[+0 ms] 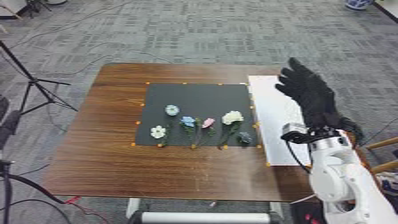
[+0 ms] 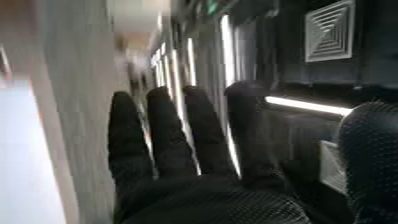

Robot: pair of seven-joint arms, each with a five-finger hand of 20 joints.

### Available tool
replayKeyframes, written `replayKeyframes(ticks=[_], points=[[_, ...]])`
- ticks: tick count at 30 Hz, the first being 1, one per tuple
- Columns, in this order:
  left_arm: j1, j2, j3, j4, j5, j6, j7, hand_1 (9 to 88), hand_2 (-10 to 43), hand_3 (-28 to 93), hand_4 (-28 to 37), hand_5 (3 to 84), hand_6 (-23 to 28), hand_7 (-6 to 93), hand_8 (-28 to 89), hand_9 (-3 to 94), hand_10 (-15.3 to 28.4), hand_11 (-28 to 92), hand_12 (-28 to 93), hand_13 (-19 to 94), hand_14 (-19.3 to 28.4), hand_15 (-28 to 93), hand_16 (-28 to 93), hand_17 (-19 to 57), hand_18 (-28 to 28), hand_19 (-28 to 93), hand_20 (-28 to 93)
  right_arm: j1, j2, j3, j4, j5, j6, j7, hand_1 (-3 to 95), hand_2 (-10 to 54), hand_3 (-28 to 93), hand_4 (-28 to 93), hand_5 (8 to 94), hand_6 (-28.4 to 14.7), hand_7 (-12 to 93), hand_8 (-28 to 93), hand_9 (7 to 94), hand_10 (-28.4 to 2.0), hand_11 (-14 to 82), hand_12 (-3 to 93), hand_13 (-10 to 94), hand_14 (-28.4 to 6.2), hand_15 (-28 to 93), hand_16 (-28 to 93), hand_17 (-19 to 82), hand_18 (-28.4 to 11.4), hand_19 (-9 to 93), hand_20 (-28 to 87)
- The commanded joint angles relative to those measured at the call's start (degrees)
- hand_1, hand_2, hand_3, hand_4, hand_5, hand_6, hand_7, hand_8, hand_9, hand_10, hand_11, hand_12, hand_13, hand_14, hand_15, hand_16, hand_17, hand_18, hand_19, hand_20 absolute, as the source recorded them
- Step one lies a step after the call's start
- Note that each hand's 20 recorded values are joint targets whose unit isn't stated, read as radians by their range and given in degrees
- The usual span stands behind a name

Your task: Arrange flowers

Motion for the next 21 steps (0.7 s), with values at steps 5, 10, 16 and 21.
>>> replayKeyframes(ticks=[5,10,16,21], points=[[1.0,-1.08,-0.7,-0.2,0.68,-1.77,0.18,19.2,20.4,64,-28.3,33.2,5.6,3.6,-7,28.4,9.7,5,8,17,6.7,8,-4,-3.6,6.7,13,9,-3.1,-1.5,1.2,-1.7,9.0,-0.3,-0.3,6.2,9.8,79,-28,39.6,-3.0,7,-10,38.9,-13.5,3.7,8.8,26,-14.6,15,10,10,-17.9,31,15],[0.7,-1.16,-0.69,-0.23,0.66,-1.65,0.2,19.2,20.1,65,-28.3,30.4,4.9,3.3,-7,28.1,9.6,4,9,17,6.8,8,-4,-3.7,6.7,13,9,-3.5,-1.2,1.4,-1.9,8.7,0.1,-0.8,6.5,9.8,79,-28,40.8,-2.9,8,-9,39.2,-13.3,3.8,8.8,27,-14.6,14,10,10,-18.0,31,14],[0.5,-1.21,-0.7,-0.12,0.83,-1.78,0.33,19.5,20.1,64,-28.3,31.9,4.7,3.7,-7,28.7,9.0,4,9,17,6.8,8,-4,-3.7,6.8,13,9,-3.2,-1.0,1.7,-2.0,8.7,-0.2,-0.6,6.8,9.8,79,-28,41.5,-2.7,8,-10,39.6,-13.2,3.9,8.9,27,-14.6,14,11,10,-18.3,31,15],[0.7,-1.37,-0.95,-0.21,1.04,-1.78,0.04,19.4,20.0,65,-28.3,32.4,4.8,3.8,-7,28.7,8.9,4,9,17,6.7,8,-4,-3.7,6.7,13,9,-3.0,-1.0,1.6,-1.9,8.6,0.2,-0.2,7.0,9.8,79,-28,41.8,-2.9,8,-10,39.7,-13.0,3.9,8.9,27,-14.7,14,11,10,-18.3,31,15]])
